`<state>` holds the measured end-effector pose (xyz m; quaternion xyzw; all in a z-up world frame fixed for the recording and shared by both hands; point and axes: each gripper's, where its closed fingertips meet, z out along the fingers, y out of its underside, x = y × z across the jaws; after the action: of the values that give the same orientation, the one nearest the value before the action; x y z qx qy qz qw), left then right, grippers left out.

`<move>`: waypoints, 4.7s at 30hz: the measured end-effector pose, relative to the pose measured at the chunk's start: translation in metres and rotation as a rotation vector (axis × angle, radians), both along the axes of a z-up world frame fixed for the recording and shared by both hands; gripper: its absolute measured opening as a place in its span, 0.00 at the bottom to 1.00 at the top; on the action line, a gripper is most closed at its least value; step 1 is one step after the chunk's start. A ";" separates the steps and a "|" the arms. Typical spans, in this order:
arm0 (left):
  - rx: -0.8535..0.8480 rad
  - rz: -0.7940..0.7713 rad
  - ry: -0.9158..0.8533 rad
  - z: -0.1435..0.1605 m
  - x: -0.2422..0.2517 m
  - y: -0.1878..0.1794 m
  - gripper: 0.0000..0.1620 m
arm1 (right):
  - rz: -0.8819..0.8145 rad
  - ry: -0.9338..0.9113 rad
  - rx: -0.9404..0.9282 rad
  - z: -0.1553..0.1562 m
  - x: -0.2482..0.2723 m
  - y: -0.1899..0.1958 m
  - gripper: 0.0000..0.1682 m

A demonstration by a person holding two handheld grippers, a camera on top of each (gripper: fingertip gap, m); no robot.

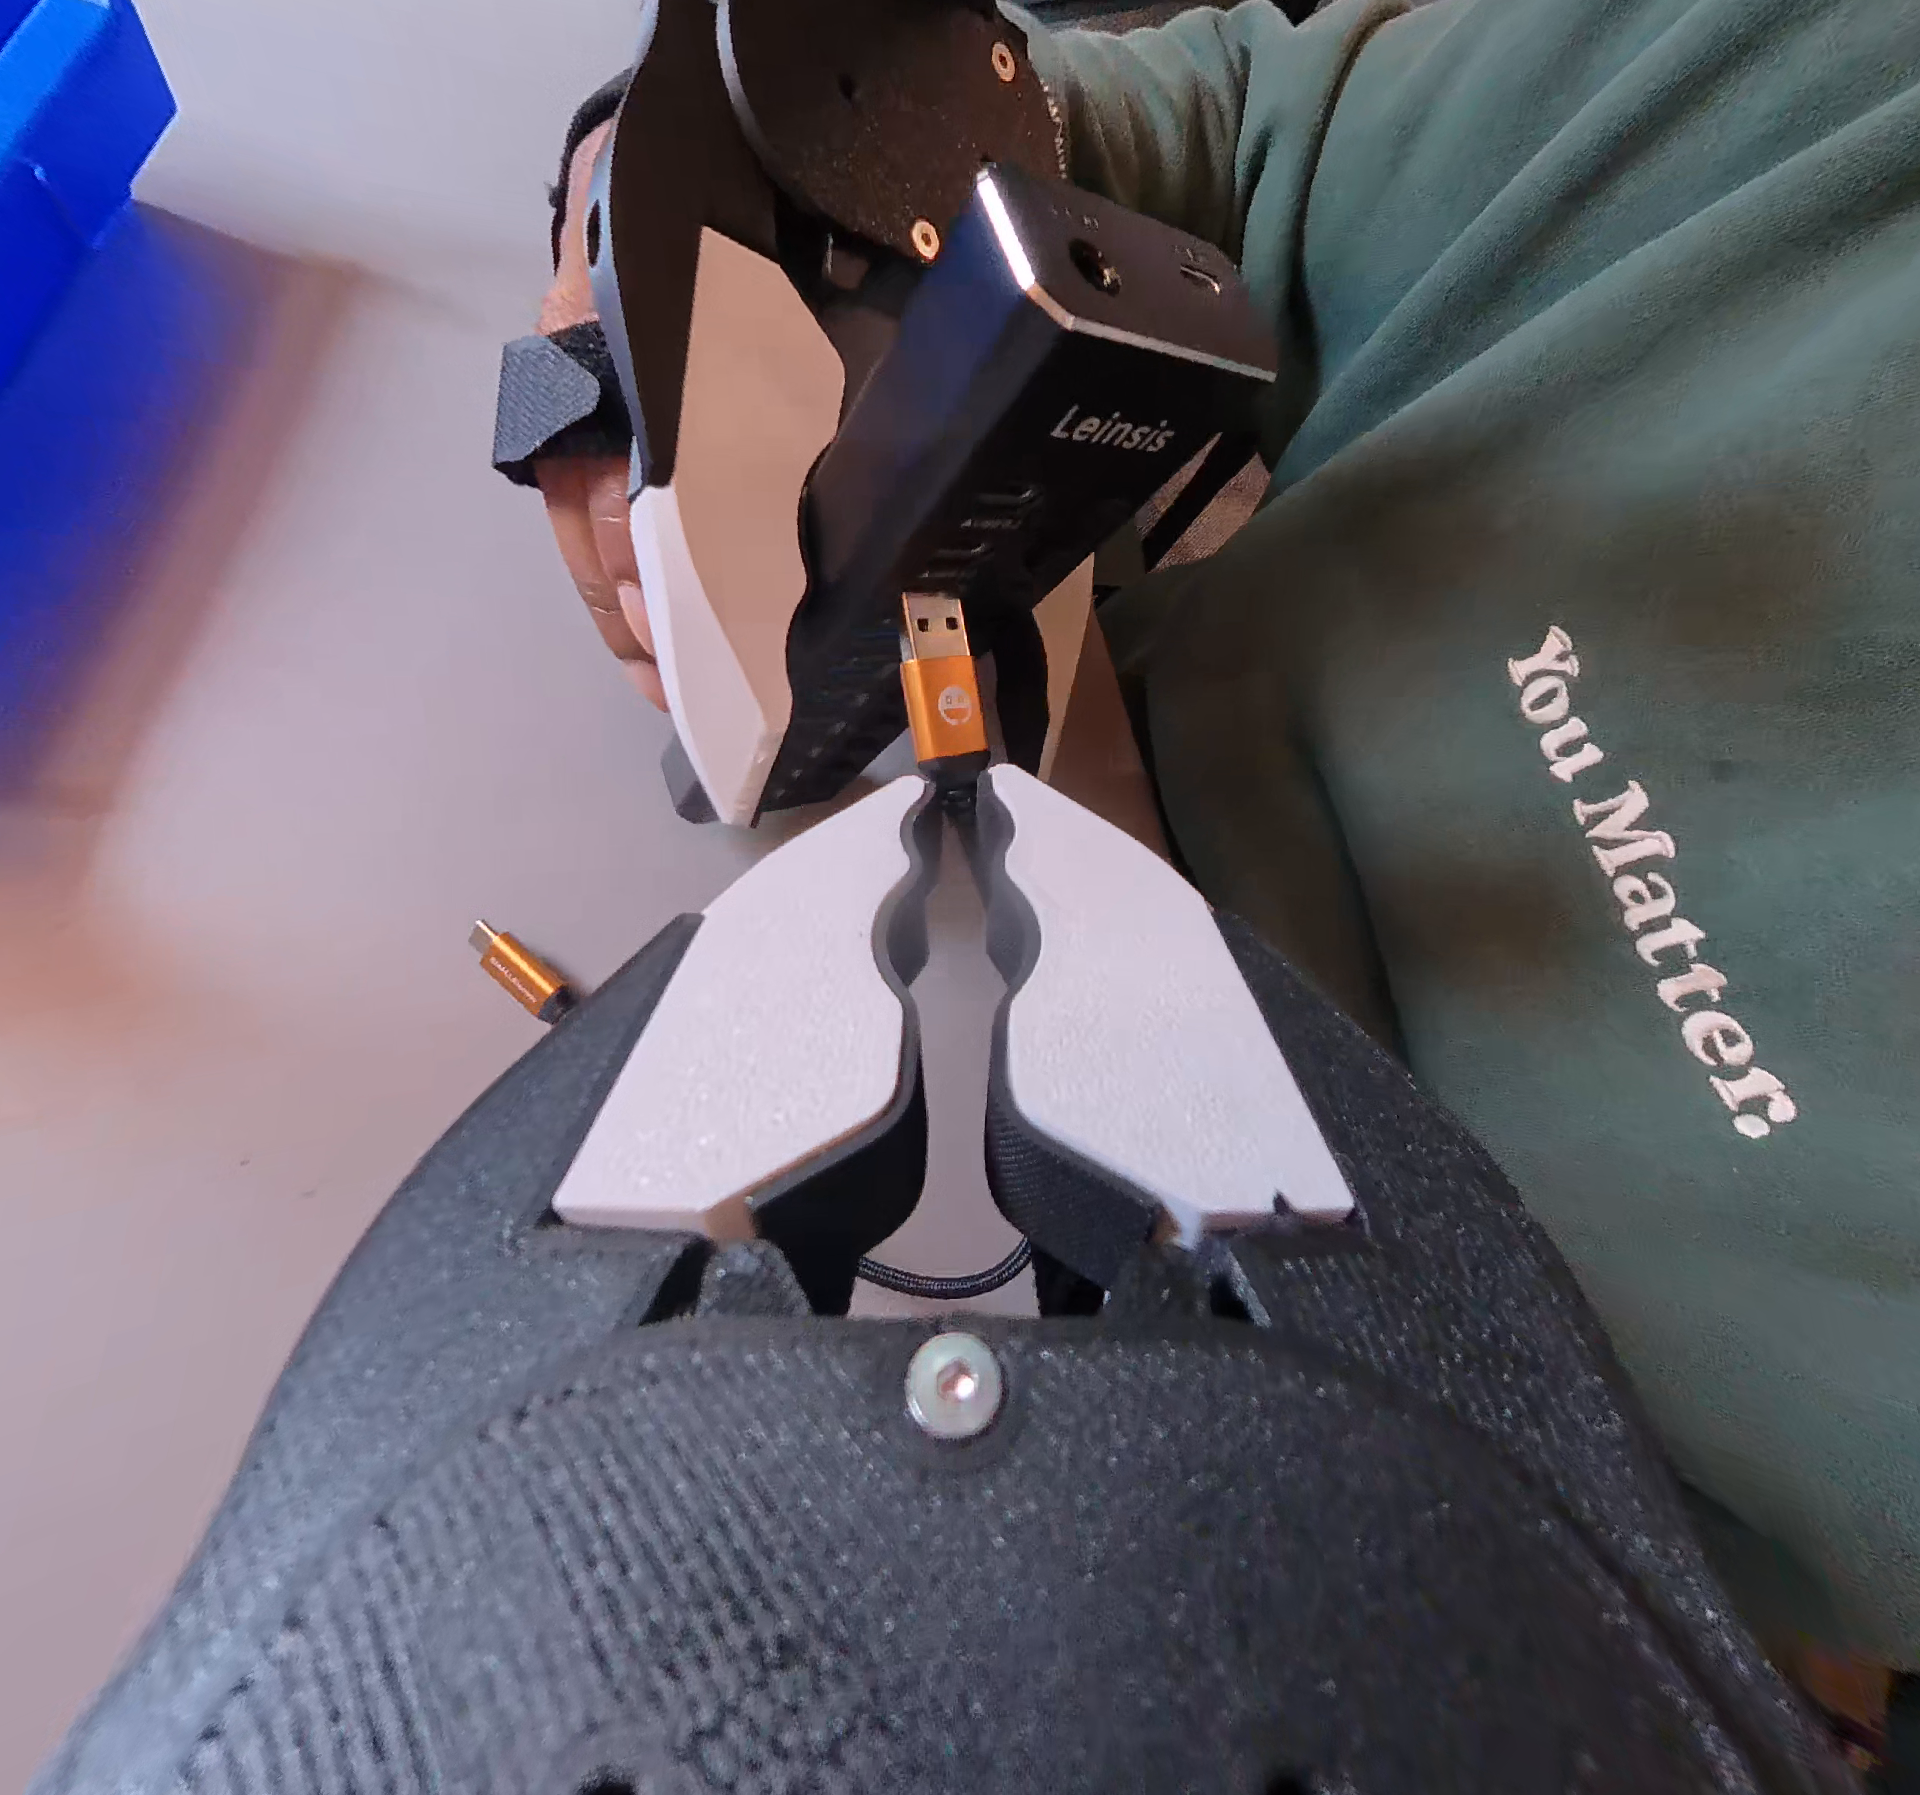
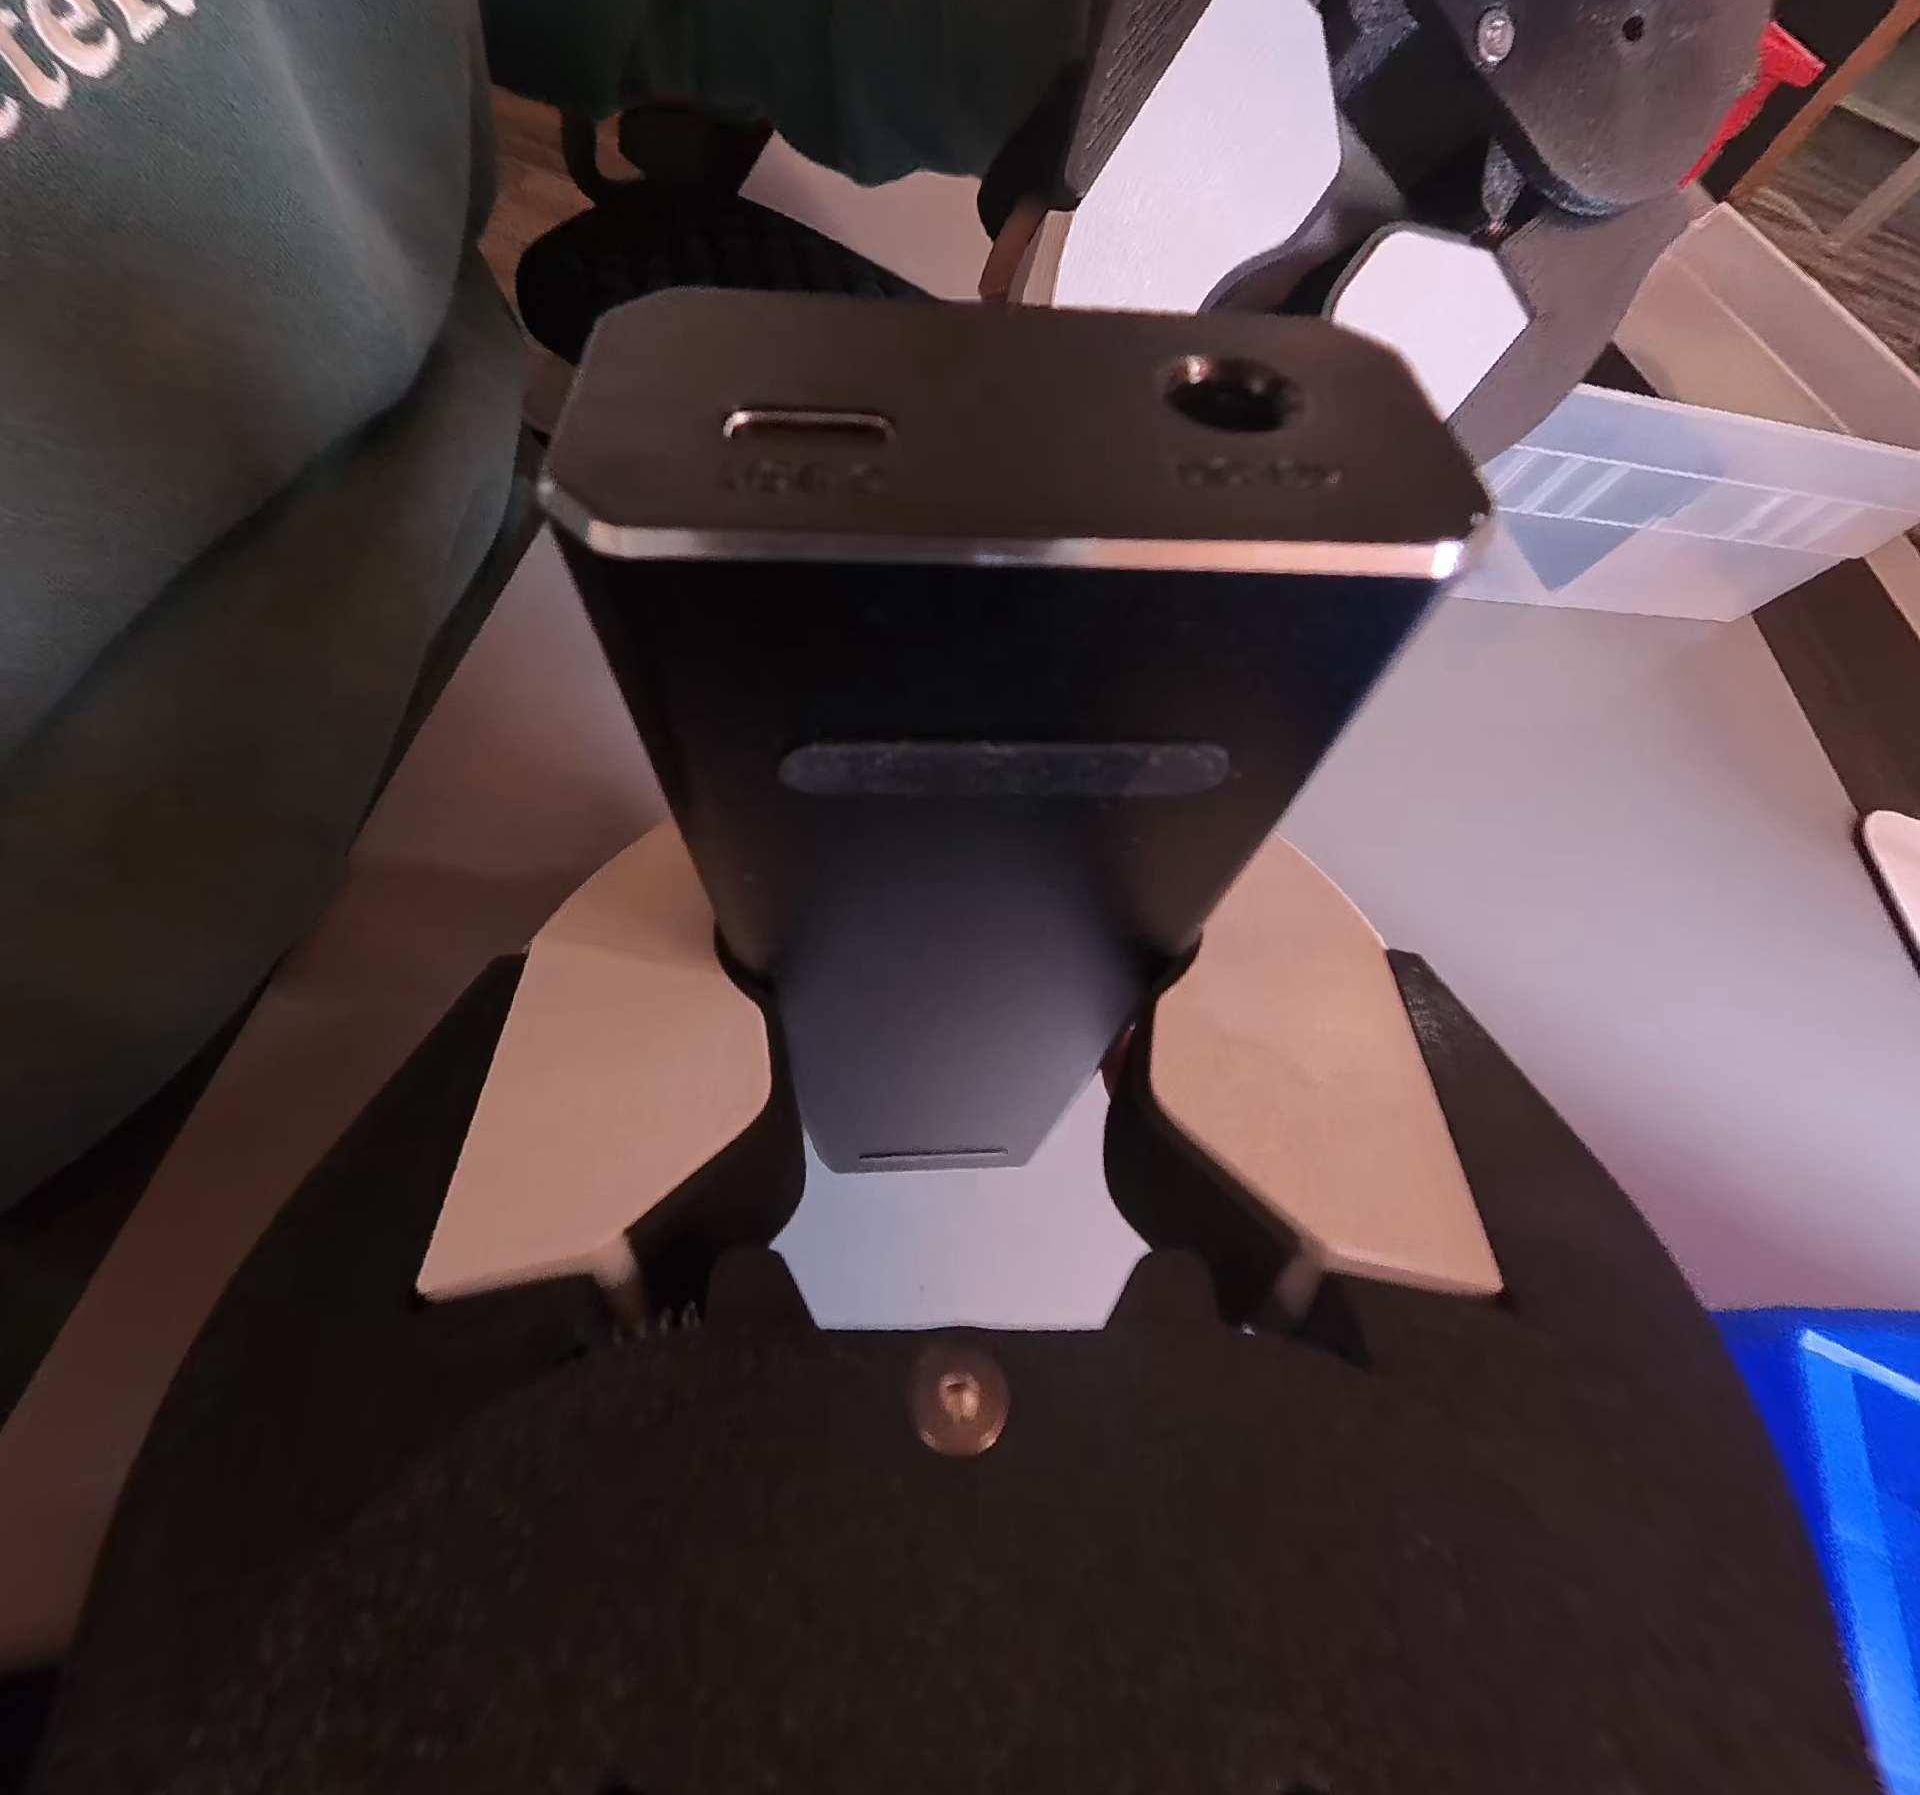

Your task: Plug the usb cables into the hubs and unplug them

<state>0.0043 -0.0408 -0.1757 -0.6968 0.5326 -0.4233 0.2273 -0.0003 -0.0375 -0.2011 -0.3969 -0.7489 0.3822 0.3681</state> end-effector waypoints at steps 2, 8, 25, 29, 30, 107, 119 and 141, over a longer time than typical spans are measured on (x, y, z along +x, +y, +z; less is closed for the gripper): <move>-0.006 -0.001 -0.008 0.000 0.000 -0.001 0.04 | 0.009 0.002 -0.011 0.000 0.000 -0.001 0.43; 0.022 0.007 -0.148 0.019 0.003 -0.001 0.04 | 0.091 0.167 -0.341 0.039 0.005 -0.002 0.43; 0.153 0.056 -0.464 0.014 -0.018 0.005 0.04 | 0.150 0.208 -0.473 0.049 0.010 -0.006 0.43; 0.258 0.155 -0.365 0.006 -0.024 0.022 0.04 | 0.136 0.215 -0.477 0.049 0.011 -0.002 0.43; 0.296 0.197 -0.338 0.006 -0.028 0.029 0.04 | 0.130 0.217 -0.479 0.049 0.011 -0.001 0.43; 0.429 0.151 0.420 -0.107 -0.032 0.044 0.17 | -0.214 0.298 -0.386 0.056 0.019 0.063 0.43; 0.355 0.179 0.261 -0.086 -0.027 0.043 0.04 | -0.158 0.259 -0.349 0.042 0.018 0.056 0.43; 0.221 0.036 0.279 -0.015 -0.017 0.024 0.04 | -0.100 -0.017 0.041 -0.009 -0.010 0.024 0.43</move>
<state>-0.0125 -0.0169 -0.1911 -0.7290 0.5897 -0.2573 0.2337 -0.0102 -0.0137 -0.2105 -0.4292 -0.7391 0.3445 0.3884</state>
